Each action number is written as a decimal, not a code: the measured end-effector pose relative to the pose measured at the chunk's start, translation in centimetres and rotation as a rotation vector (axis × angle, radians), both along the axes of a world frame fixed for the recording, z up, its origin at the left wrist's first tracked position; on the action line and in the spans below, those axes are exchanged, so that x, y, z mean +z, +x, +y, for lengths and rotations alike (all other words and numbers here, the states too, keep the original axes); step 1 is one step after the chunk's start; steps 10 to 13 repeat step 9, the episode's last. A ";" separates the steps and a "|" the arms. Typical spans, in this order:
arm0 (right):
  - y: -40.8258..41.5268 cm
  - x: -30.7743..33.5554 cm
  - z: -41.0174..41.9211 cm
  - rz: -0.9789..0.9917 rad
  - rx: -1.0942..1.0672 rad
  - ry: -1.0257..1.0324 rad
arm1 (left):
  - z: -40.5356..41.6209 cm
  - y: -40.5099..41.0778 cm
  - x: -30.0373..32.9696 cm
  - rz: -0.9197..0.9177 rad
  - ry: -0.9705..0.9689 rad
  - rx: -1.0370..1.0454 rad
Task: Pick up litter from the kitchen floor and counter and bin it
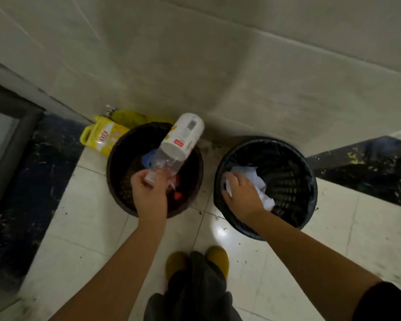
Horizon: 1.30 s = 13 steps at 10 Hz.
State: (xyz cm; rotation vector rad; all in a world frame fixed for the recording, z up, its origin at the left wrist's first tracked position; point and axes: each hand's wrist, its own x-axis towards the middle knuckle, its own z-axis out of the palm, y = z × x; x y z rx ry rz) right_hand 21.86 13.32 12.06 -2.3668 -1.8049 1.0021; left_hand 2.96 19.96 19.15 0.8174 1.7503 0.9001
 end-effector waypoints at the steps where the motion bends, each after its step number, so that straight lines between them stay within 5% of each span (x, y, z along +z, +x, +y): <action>1: -3.3 0.1 2.9 0.022 0.412 0.072 | 2.0 -4.1 -0.7 0.013 -0.036 0.083; 2: -5.6 -2.1 4.3 -0.086 0.736 -0.141 | 3.3 -6.3 -4.2 0.047 -0.153 0.031; 3: -6.9 -4.5 4.3 -0.128 0.768 -0.254 | 3.6 -5.3 -9.3 0.125 -0.316 -0.073; 6: -7.0 -7.5 3.1 -0.209 0.789 0.060 | 1.1 0.5 -15.6 0.180 -0.397 -0.181; 8: -7.3 -0.2 4.7 -0.167 0.694 -0.141 | 2.4 -5.7 -9.8 0.310 -0.443 -0.446; 9: -7.2 6.9 4.1 -0.175 0.644 -0.246 | 1.9 -9.0 -2.0 0.373 -0.500 -0.510; 13: -7.2 6.9 4.1 -0.175 0.644 -0.246 | 1.9 -9.0 -2.0 0.373 -0.500 -0.510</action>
